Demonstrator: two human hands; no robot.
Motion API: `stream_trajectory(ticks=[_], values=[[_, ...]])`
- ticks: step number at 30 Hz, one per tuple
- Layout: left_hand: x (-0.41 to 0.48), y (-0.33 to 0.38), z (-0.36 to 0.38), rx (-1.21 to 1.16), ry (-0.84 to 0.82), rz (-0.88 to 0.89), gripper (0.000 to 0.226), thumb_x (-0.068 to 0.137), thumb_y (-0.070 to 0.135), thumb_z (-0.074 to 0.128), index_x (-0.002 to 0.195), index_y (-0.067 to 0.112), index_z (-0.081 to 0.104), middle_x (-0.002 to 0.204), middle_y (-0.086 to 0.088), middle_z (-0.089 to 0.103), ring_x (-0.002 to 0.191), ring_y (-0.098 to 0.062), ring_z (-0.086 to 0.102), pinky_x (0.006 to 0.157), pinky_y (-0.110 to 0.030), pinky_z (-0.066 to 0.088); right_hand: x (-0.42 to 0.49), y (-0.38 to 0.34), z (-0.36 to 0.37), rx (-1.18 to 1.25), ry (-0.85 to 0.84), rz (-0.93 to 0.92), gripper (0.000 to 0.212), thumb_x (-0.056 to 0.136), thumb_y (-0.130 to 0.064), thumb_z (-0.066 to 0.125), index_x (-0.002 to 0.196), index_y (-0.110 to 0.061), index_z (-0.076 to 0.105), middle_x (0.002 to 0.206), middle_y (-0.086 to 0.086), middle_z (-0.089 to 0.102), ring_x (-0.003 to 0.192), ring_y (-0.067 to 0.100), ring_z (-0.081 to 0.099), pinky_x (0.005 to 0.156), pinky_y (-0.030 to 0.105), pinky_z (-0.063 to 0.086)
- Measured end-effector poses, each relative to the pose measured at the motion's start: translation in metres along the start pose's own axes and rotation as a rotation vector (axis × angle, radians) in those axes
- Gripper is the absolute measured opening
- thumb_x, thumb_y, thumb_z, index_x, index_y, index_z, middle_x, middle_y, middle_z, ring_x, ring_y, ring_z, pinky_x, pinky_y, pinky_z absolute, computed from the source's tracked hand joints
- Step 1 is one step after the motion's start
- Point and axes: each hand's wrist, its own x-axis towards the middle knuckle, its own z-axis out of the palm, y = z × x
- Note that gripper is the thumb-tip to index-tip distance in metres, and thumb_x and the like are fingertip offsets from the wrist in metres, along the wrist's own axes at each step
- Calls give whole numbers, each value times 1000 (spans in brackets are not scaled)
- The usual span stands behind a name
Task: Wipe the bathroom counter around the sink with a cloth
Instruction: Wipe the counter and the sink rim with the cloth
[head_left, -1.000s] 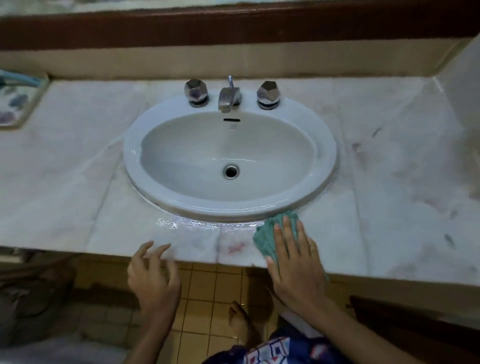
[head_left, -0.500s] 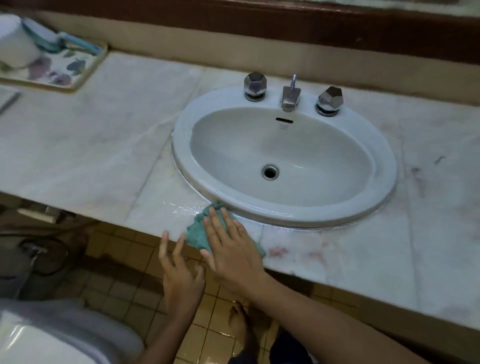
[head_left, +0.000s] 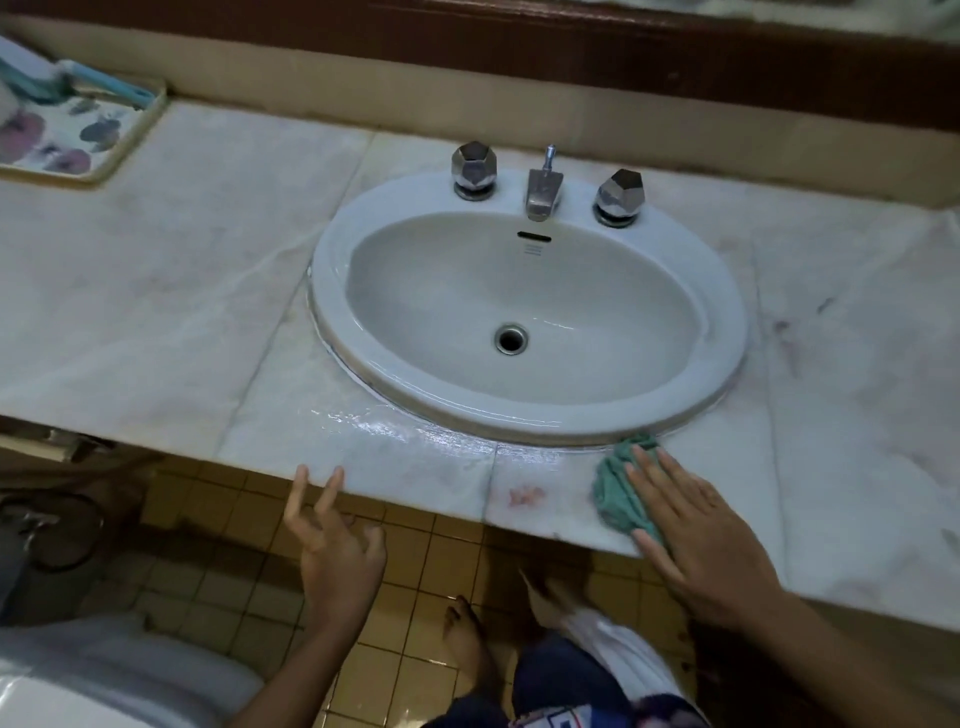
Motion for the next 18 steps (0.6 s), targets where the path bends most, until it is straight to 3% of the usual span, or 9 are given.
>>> stream_trajectory(ticks=[4, 8, 12, 14, 18], values=[[0, 9, 3, 16, 33, -30, 83, 68, -11, 71, 138, 18, 36, 156, -5, 8, 92, -32, 59, 61, -31, 49, 8, 30, -1, 105, 74, 337, 70, 93, -48, 24, 153, -15, 14, 161, 1, 10, 148, 15, 5, 116, 41, 24], [-4, 23, 9, 15, 80, -113, 83, 71, -9, 71, 141, 15, 33, 157, -1, 7, 85, -25, 58, 68, -37, 52, 23, -7, 3, 179, 101, 534, 72, 92, -47, 14, 151, -6, 16, 160, 11, 7, 147, 28, 5, 115, 50, 22], [-1, 32, 14, 11, 103, -164, 78, 74, -10, 69, 140, 11, 34, 156, -3, 10, 84, -24, 58, 66, -35, 52, 14, -55, 12, 174, 115, 333, 69, 96, -45, 12, 147, -2, 30, 157, 17, 19, 144, 35, 19, 109, 50, 26], [-1, 31, 14, 31, 116, -179, 75, 74, -12, 66, 139, 11, 37, 157, -2, 11, 84, -22, 58, 62, -32, 50, 15, -77, 15, 178, 93, 162, 67, 97, -47, 12, 149, -8, 26, 159, 12, 18, 146, 32, 16, 108, 47, 23], [-2, 22, 7, 56, 109, -130, 72, 75, -16, 57, 137, 18, 43, 158, 6, 16, 93, -24, 61, 56, -25, 46, 54, -127, 15, 195, 68, -114, 65, 96, -45, 34, 152, -14, 20, 160, 5, 12, 148, 25, 7, 111, 43, 18]])
